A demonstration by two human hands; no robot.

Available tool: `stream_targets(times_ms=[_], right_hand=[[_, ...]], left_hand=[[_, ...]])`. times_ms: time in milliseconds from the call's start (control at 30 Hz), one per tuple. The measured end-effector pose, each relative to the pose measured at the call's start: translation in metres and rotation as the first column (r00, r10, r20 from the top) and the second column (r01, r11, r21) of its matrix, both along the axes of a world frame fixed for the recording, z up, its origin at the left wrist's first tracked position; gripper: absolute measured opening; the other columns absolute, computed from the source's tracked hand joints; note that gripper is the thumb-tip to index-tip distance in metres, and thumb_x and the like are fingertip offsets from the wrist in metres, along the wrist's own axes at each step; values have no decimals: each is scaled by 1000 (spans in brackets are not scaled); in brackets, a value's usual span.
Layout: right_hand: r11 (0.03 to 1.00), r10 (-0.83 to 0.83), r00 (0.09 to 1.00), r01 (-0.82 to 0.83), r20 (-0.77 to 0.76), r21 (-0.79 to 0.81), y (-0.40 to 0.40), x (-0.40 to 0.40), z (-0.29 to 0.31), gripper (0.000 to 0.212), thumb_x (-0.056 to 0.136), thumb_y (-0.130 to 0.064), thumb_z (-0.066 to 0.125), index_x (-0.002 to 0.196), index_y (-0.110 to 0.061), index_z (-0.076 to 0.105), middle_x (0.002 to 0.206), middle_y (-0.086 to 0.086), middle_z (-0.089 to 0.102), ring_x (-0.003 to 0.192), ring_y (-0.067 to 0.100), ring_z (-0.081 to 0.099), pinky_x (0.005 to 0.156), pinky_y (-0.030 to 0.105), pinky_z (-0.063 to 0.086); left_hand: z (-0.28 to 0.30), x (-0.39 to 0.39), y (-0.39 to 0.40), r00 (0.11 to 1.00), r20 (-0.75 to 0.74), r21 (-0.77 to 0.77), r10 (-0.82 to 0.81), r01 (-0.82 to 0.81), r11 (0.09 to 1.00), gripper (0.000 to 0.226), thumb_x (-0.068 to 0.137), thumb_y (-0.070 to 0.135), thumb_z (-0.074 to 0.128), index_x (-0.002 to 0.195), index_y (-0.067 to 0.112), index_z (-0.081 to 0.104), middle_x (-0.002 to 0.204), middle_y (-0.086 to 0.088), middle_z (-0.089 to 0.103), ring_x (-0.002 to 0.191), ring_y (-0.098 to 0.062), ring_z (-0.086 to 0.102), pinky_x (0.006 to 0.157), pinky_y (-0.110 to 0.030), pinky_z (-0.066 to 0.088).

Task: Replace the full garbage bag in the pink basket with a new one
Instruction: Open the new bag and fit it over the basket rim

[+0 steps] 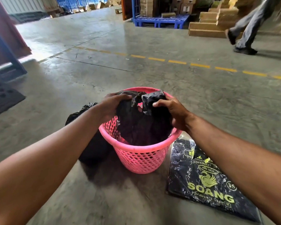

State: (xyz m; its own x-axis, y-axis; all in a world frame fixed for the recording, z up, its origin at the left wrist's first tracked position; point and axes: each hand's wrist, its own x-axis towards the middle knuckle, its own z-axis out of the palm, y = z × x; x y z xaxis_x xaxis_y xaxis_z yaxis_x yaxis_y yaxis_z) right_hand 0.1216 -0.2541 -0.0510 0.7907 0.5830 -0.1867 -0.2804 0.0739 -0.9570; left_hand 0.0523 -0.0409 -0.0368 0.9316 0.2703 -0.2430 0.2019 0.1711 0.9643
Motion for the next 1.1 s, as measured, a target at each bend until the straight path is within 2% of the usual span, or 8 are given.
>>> stream_targets(times_ms=[100, 233, 433, 633, 800, 933, 1000, 1100], right_hand=[[998, 61, 997, -60, -49, 37, -6, 3, 3, 30, 88, -12, 67, 115, 2, 68, 95, 18, 71, 76, 26, 70, 73, 34, 60], [999, -27, 998, 29, 62, -22, -20, 10, 10, 17, 87, 5, 65, 100, -1, 72, 80, 8, 77, 65, 17, 72, 65, 29, 61], [993, 56, 974, -32, 220, -110, -51, 18, 41, 50, 74, 11, 69, 124, 9, 64, 118, 26, 66, 107, 33, 62, 107, 48, 46], [970, 227, 903, -177, 364, -167, -105, 0, 53, 26, 73, 1, 70, 93, -12, 82, 98, 7, 80, 95, 17, 73, 91, 28, 55], [948, 216, 835, -55, 506, -314, -153, -33, 11, 27, 67, -19, 82, 92, -8, 81, 108, 8, 69, 100, 28, 66, 93, 42, 51], [918, 220, 895, -55, 389, -392, -166, -58, -38, 27, 69, -16, 81, 95, -17, 83, 108, 7, 65, 84, 11, 63, 76, 25, 53], [892, 280, 927, -154, 251, -426, -169, -62, -64, 33, 74, -12, 78, 107, -14, 79, 113, 3, 72, 97, 14, 68, 87, 24, 55], [874, 185, 983, -170, -12, -454, -171, -63, -97, 40, 88, 8, 63, 121, -12, 70, 123, 7, 74, 109, 28, 71, 87, 33, 58]], left_hand=[[3, -8, 28, 1000, 11, -27, 13, -12, 1000, 12, 91, 1, 58, 92, 11, 66, 65, -3, 70, 53, -12, 66, 52, -22, 55], [9, -20, 61, 997, 65, -11, -41, 42, 999, 27, 87, -9, 46, 90, 7, 68, 79, -11, 71, 65, -19, 69, 66, -28, 59], [23, -40, 77, 988, 53, 213, -147, 133, 968, 39, 82, -17, 49, 85, 12, 74, 75, -5, 75, 62, -16, 71, 64, -27, 56], [27, -104, 80, 968, 80, 407, -239, 187, 894, 24, 65, 5, 75, 84, 17, 83, 86, -2, 82, 77, -13, 77, 70, -19, 59], [-24, -158, 85, 972, 145, 525, -187, 85, 847, 34, 61, 13, 85, 92, 27, 80, 90, 2, 80, 85, -3, 73, 74, -16, 57], [-65, -182, 85, 942, 176, 601, -286, 128, 789, 44, 74, 56, 81, 99, 20, 76, 111, -8, 69, 106, -18, 66, 90, -26, 54], [-87, -183, 83, 954, 121, 645, -274, 134, 753, 37, 80, 44, 80, 103, 14, 75, 108, -10, 73, 107, -24, 69, 90, -25, 56], [-122, -186, 86, 990, -88, 400, -113, 139, 906, 47, 78, -2, 75, 116, 26, 70, 105, 6, 80, 108, -29, 68, 81, -19, 58]])
